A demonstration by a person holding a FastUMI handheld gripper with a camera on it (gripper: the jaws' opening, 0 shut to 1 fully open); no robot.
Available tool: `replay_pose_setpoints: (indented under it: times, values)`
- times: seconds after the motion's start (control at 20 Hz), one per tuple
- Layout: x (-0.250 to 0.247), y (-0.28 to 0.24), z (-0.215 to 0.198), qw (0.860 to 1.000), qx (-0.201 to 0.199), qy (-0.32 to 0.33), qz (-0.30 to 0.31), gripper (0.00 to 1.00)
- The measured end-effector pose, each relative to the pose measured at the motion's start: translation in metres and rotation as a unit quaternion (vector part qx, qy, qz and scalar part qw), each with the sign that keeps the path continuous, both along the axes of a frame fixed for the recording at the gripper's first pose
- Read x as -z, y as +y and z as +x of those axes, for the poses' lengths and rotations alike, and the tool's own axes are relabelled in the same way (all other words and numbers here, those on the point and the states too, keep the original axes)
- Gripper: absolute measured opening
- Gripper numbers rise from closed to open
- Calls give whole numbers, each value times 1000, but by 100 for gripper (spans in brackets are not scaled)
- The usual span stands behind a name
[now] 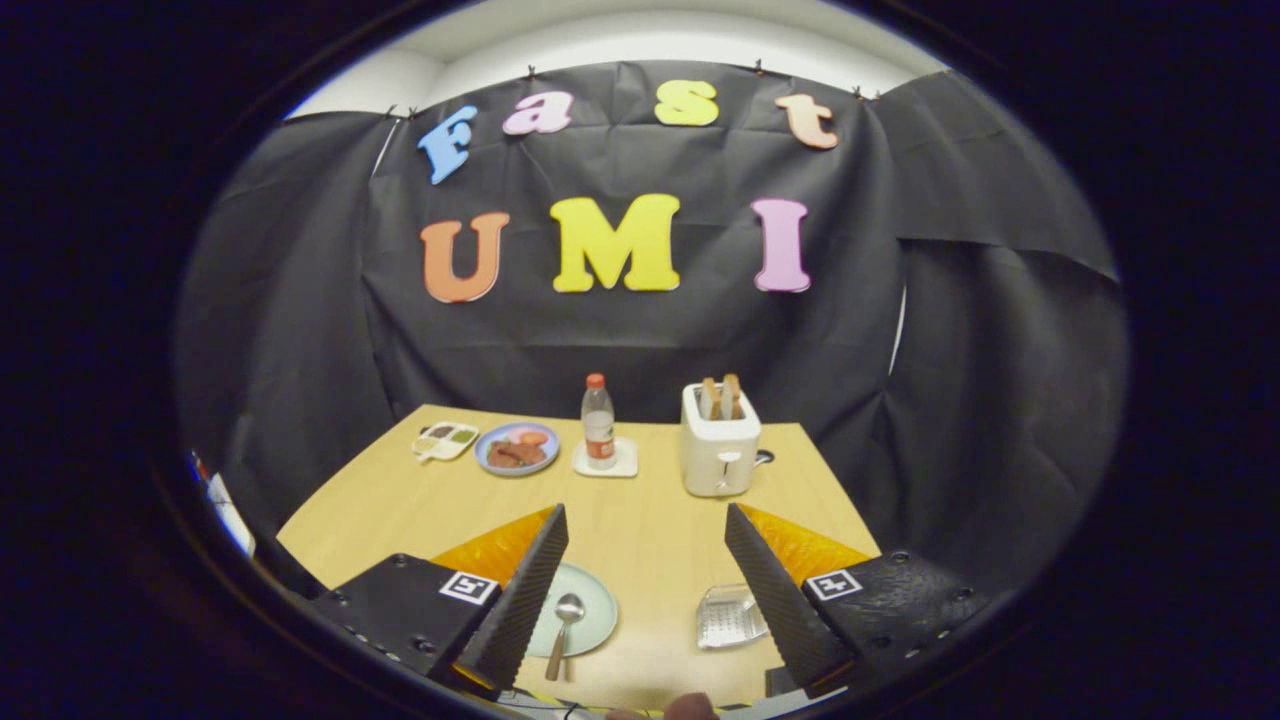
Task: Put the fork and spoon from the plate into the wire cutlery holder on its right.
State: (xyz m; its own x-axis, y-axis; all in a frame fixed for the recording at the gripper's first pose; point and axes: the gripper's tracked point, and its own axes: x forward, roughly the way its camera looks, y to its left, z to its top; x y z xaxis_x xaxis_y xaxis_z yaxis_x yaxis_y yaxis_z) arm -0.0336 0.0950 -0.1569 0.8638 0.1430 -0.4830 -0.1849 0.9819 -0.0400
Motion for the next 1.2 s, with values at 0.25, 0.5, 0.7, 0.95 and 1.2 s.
replay_pose_setpoints:
  times: [0.25,0.5,0.7,0.95,1.2]
  values:
    - [79,33,-20,997,-12,74,-7,96]
    - [160,49,-36,990,-4,140,-14,96]
    - [211,59,-45,983,-11,181,-37,93]
    - [246,62,-41,975,-4,216,-49,69]
    - [266,64,-41,968,3,243,-61,43]
